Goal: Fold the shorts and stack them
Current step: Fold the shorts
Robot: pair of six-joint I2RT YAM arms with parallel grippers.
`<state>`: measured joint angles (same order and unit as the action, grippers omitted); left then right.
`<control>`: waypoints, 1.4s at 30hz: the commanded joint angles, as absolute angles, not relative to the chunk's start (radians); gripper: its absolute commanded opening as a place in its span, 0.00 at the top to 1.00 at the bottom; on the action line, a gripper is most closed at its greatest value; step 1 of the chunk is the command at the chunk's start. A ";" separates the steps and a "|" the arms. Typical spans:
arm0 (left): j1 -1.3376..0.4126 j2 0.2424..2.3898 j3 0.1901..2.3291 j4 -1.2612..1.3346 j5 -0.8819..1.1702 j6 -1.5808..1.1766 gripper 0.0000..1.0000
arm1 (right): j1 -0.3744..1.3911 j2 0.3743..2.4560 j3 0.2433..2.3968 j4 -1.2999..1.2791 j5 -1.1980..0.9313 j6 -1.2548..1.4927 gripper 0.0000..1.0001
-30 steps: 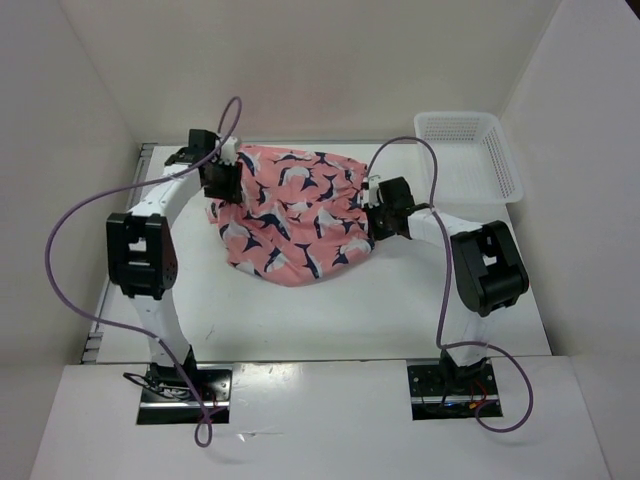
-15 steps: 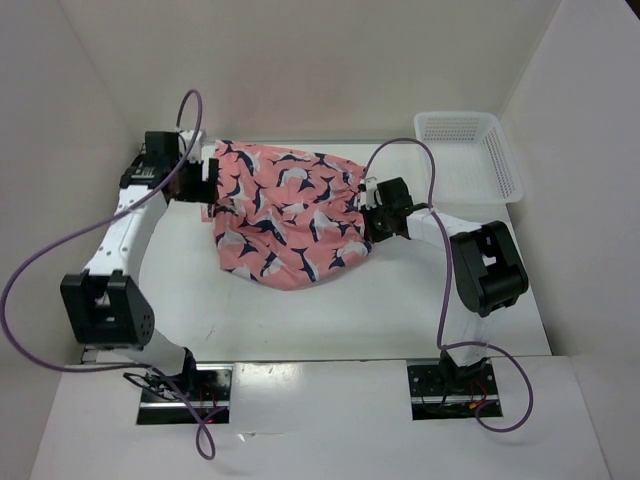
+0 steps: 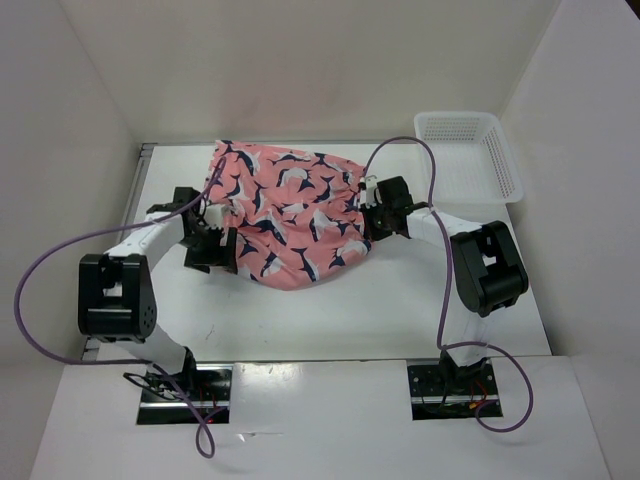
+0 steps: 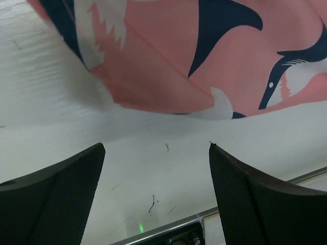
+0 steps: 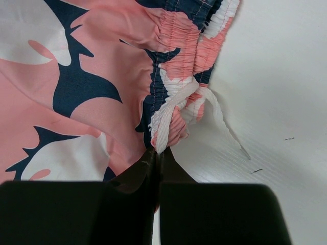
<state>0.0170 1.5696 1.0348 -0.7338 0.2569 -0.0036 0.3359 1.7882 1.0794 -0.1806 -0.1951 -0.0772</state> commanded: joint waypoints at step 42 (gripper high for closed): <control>-0.345 2.036 1.887 -0.749 0.227 0.000 0.06 | 0.348 1.736 1.108 -0.149 -0.207 -0.127 1.00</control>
<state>-0.3538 2.2021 1.8179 -0.7868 0.2131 -0.0025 0.3382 1.7882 1.0798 -0.1791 -0.1989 -0.1070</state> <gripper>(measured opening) 0.902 0.015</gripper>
